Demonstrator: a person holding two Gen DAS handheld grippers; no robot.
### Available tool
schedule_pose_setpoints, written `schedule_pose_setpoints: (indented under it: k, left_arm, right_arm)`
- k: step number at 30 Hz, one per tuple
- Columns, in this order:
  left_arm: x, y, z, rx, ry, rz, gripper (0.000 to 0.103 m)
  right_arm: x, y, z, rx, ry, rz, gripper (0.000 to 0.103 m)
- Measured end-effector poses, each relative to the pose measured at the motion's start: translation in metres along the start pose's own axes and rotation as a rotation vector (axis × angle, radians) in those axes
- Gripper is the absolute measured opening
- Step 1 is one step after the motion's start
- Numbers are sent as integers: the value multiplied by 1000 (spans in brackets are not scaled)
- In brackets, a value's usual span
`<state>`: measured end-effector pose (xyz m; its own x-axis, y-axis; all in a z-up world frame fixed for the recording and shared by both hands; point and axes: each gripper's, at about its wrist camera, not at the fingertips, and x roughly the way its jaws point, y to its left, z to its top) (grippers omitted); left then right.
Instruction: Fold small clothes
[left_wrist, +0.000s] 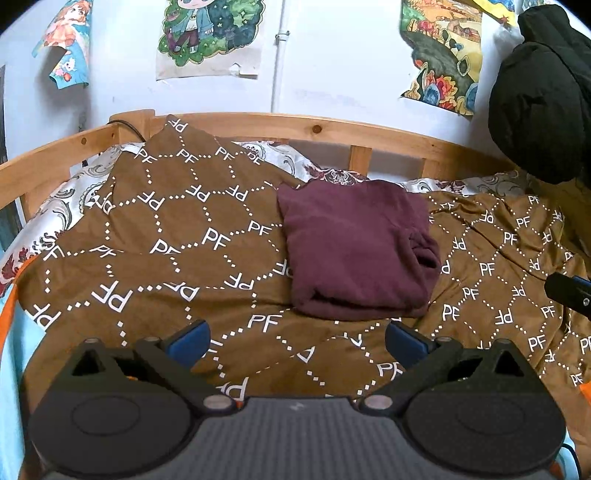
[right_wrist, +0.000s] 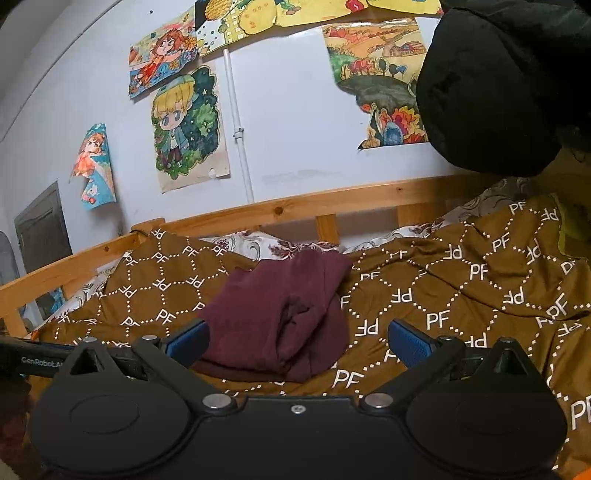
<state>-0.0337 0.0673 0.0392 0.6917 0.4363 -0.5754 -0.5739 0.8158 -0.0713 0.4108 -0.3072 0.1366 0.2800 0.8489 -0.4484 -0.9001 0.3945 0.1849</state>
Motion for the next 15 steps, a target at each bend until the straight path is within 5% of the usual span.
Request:
schedule_pose_setpoints:
  k: [15]
  left_arm:
    - [6,-4,-3,23,15,-13,102]
  right_arm:
    - [1,-3,-1,5,3,-16,102]
